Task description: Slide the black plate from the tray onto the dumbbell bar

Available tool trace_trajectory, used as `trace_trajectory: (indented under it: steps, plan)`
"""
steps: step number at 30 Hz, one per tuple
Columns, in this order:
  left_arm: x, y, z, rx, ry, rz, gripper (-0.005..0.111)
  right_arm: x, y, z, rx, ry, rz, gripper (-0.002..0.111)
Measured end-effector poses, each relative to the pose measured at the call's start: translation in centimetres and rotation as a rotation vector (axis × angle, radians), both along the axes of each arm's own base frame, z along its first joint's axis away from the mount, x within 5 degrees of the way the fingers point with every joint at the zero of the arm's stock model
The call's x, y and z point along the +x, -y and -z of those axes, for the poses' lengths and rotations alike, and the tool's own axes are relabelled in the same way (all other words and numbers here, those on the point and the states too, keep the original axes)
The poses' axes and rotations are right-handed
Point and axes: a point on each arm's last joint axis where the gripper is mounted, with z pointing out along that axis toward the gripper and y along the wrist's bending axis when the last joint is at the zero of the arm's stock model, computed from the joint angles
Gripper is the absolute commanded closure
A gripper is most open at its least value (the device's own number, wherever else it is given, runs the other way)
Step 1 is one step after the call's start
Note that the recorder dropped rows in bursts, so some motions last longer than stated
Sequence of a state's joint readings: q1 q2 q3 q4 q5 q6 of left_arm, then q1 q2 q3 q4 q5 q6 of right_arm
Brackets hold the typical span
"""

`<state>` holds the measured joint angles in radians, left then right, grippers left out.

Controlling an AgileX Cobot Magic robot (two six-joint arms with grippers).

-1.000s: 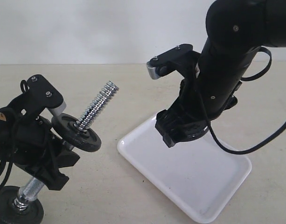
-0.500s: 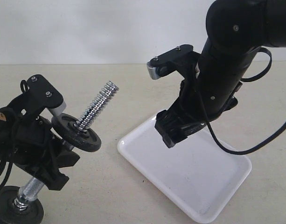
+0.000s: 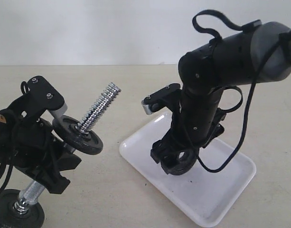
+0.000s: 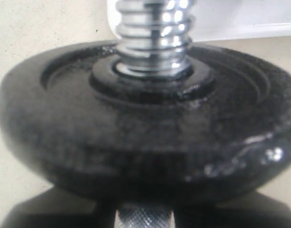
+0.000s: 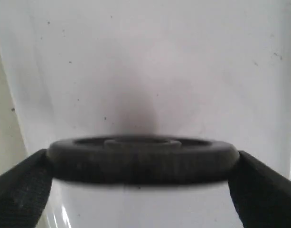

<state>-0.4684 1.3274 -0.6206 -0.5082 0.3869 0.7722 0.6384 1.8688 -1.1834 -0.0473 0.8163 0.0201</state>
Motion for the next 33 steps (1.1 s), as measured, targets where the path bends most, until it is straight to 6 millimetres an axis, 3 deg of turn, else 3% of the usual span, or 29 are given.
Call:
trace_trajectory:
  steps: [3, 12, 20, 24, 28, 33]
  plan:
    - [0.0, 0.0, 0.0, 0.000, 0.000, 0.000, 0.102, 0.3, -0.2, 1.3, -0.009, -0.013, -0.001, 0.108]
    - [0.0, 0.0, 0.0, 0.000, -0.002, 0.001, 0.102, 0.6, -0.4, 2.6, -0.016, -0.021, 0.001, 0.108]
    - [0.0, 0.0, 0.0, 0.000, -0.002, 0.001, 0.102, 0.2, -0.1, 2.2, -0.043, -0.051, -0.021, 0.105]
    - [0.0, 0.0, 0.0, 0.000, -0.002, 0.001, 0.102, 0.0, 0.1, 0.9, -0.035, -0.033, -0.046, 0.076]
    - [0.0, 0.0, 0.0, 0.001, -0.001, 0.002, 0.102, 0.0, 0.1, 0.5, -0.027, -0.021, -0.046, 0.020]
    - [0.0, 0.0, 0.0, 0.001, -0.001, 0.002, 0.102, 0.3, -0.2, 0.4, 0.004, 0.015, -0.023, 0.019]
